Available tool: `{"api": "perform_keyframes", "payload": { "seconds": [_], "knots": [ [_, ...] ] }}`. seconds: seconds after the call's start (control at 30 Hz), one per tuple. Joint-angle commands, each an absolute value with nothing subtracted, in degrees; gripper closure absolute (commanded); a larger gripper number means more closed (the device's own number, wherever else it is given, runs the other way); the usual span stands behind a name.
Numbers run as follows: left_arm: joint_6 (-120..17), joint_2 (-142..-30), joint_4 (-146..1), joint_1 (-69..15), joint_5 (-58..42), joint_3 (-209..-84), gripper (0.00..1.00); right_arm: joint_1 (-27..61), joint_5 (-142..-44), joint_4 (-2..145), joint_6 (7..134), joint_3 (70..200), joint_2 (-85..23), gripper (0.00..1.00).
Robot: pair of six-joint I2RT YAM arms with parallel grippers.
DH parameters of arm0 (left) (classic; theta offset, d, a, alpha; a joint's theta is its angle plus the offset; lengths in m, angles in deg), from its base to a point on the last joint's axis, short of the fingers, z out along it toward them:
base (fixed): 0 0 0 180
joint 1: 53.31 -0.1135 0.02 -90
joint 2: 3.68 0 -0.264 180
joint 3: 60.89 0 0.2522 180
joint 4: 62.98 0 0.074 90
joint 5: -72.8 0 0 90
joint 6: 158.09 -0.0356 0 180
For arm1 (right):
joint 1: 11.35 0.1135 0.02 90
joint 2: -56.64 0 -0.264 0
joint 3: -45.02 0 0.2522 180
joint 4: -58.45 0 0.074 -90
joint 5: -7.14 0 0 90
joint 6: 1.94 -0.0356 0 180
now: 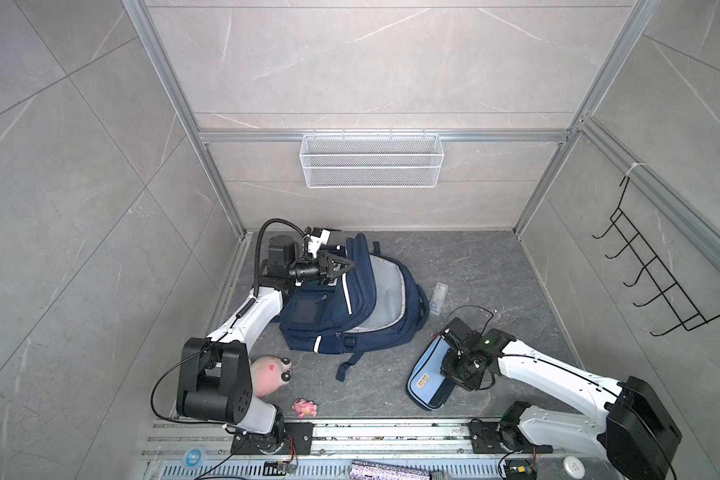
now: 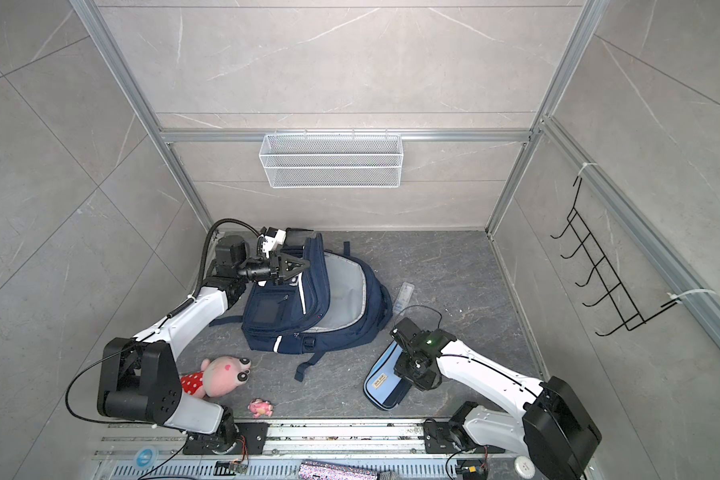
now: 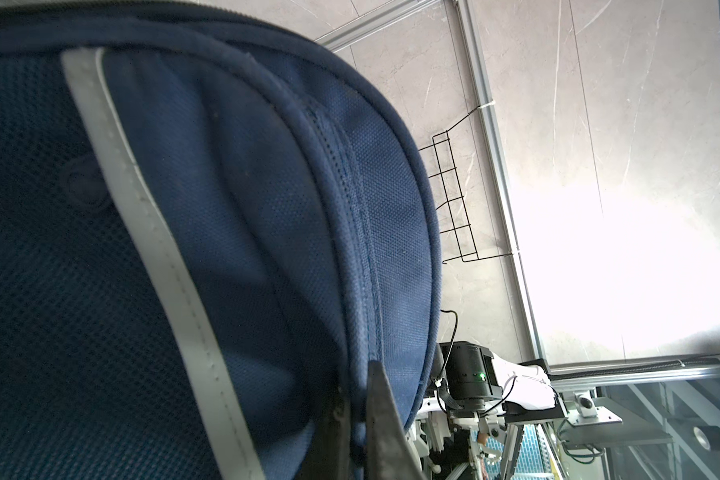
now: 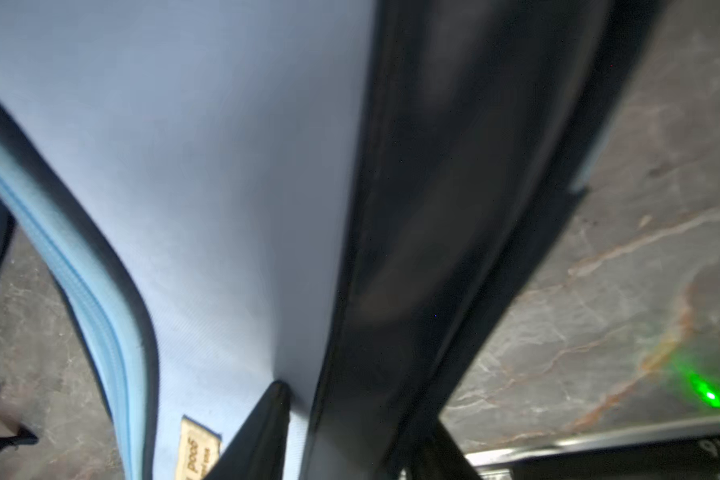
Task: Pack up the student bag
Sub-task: 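Lift the pencil case and carry it to the bag opening with the right gripper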
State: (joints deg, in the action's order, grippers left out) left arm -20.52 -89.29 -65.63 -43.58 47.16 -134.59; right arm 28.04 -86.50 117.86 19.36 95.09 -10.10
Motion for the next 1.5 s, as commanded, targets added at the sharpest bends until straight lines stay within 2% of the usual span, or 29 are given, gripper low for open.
{"api": "perform_keyframes", "payload": {
  "seconds": [0.0,0.2,0.53,0.63,0.73,0.87,0.97,1.13,1.33,1.47],
  "knots": [
    [-24.69,-84.75,-61.37,-43.32,51.0,-135.94,1.0,27.85,-84.44,120.46,19.02,94.21,-8.35,0.75],
    [-24.76,-85.75,-60.87,-43.35,50.36,-136.35,1.0,27.84,-81.56,125.03,23.43,99.68,-7.78,0.99],
    [-26.8,-86.08,-60.71,-43.32,50.83,-134.93,1.0,27.85,-70.85,132.23,37.73,119.19,-2.81,1.0],
    [-27.97,-85.95,-60.83,-43.32,51.03,-134.48,1.0,27.85,-69.11,133.19,44.62,126.98,-5.08,1.0],
    [-29.73,-85.44,-62.06,-43.36,52.14,-134.41,1.0,27.47,-69.64,134.44,52.74,136.36,-11.74,1.0],
    [-33.34,-84.18,-66.67,-43.3,52.11,-134.83,1.0,26.18,-73.47,134.18,61.07,145.81,-21.39,1.0],
    [-33.11,-83.09,-66.93,-43.29,50.58,-134.93,1.0,22.92,-79.82,130.84,64.25,149.22,-26.82,1.0],
    [-35.59,-82.26,-71.18,-43.22,49.15,-135.77,1.0,18.26,-88.59,127.25,64.29,154.04,-35.6,1.0],
    [-35.96,-81.83,-73.93,-43.25,49.7,-136.11,1.0,17.78,-100.71,122.28,62.72,160.2,-45.82,1.0],
    [-34.66,-82.25,-74.14,-43.21,49.83,-137.23,1.0,17.97,-108.16,115.3,58.31,157.95,-49.8,1.0]
  ]
}}
